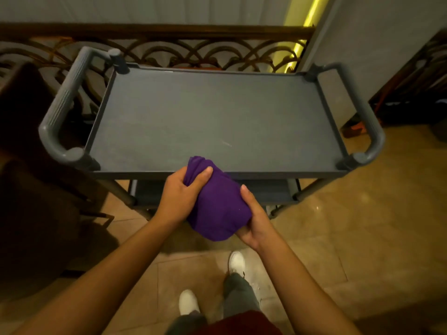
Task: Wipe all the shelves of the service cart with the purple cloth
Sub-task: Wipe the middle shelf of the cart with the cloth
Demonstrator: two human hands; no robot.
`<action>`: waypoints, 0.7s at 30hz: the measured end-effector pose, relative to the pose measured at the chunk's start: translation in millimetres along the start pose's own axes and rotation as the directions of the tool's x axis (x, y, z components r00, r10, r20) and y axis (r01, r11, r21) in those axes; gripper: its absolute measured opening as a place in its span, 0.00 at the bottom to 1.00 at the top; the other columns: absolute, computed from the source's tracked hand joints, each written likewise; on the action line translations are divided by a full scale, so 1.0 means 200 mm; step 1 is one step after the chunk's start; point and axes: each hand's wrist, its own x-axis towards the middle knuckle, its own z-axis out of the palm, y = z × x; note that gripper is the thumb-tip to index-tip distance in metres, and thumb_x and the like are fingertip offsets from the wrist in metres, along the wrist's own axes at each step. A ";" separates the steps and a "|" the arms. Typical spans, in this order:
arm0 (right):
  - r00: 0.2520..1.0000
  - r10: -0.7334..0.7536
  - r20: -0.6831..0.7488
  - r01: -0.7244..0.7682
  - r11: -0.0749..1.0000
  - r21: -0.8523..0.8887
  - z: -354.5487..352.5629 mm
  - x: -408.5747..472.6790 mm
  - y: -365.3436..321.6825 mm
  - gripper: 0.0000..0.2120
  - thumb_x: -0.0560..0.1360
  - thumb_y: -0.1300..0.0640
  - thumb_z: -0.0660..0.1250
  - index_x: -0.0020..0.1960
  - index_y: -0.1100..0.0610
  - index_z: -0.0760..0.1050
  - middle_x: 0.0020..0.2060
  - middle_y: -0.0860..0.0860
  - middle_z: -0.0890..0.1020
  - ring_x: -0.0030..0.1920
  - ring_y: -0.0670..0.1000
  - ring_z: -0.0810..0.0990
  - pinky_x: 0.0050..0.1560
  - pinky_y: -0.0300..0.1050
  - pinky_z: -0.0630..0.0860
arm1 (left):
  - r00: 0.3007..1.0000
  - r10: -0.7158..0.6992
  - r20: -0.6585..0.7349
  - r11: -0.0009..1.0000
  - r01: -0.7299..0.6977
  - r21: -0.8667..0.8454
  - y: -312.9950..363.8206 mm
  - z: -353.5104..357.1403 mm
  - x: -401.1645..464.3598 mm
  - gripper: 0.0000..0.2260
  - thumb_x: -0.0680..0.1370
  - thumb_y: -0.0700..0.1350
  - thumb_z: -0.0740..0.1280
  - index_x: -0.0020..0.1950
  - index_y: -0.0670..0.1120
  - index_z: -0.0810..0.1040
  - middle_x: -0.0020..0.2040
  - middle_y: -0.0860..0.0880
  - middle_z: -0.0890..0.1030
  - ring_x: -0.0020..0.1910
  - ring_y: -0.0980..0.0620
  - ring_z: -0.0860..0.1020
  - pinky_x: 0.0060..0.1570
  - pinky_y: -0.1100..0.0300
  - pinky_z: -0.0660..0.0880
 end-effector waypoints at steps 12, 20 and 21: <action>0.982 -0.065 -0.179 0.041 0.991 -0.130 -0.42 -0.02 0.37 0.43 0.58 0.47 0.86 0.69 0.54 0.74 0.63 0.54 0.83 0.62 0.54 0.82 0.56 0.48 0.81 | 0.940 -0.342 -0.014 0.935 0.339 -0.102 -0.43 0.21 -0.29 0.13 0.75 0.64 0.65 0.53 0.59 0.78 0.49 0.57 0.84 0.48 0.59 0.83 0.39 0.68 0.78; 0.935 -0.115 -0.336 0.102 0.993 -0.057 -0.70 0.45 0.46 0.24 0.69 0.52 0.79 0.63 0.55 0.79 0.54 0.54 0.87 0.54 0.55 0.86 0.59 0.57 0.82 | 0.935 -0.349 0.064 0.936 0.351 -0.021 -0.91 0.33 -0.03 0.14 0.71 0.63 0.69 0.52 0.59 0.75 0.53 0.56 0.81 0.52 0.56 0.81 0.44 0.62 0.77; 0.932 -0.125 -0.341 0.114 0.992 -0.053 -0.73 0.54 0.48 0.25 0.69 0.51 0.79 0.64 0.55 0.79 0.55 0.55 0.87 0.55 0.56 0.86 0.59 0.58 0.82 | 0.945 -0.317 0.073 0.947 0.319 -0.019 -0.97 0.33 0.03 0.16 0.69 0.63 0.70 0.53 0.59 0.75 0.53 0.57 0.80 0.51 0.59 0.81 0.44 0.64 0.77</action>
